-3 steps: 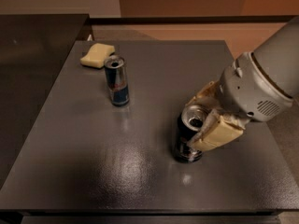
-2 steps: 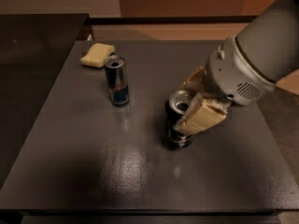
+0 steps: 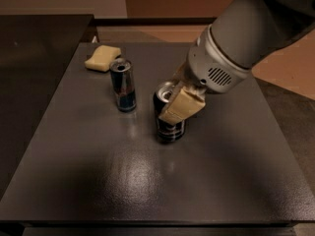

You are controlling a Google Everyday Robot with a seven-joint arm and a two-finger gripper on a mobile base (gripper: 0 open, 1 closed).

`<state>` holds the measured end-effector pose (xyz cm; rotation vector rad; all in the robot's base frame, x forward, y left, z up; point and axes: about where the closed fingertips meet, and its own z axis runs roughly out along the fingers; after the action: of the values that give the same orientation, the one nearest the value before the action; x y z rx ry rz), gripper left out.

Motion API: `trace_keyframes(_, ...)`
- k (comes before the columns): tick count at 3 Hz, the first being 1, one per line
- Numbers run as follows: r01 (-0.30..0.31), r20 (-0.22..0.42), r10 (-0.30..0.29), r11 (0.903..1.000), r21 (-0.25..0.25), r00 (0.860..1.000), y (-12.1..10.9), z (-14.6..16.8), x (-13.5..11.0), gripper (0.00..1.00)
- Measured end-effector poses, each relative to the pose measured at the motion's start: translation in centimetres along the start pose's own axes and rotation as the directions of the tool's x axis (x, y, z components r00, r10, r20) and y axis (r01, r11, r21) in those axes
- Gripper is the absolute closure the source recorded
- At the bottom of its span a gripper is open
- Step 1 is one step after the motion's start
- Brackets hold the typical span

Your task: Move pepsi can near redbull can

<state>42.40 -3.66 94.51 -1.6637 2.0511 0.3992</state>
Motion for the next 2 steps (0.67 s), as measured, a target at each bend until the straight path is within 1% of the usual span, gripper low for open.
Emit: trace_keyframes(2,-0.021,-0.01,0.021,0.9998,0.001,1.0,-2.7,2.4,-2.7,1.0)
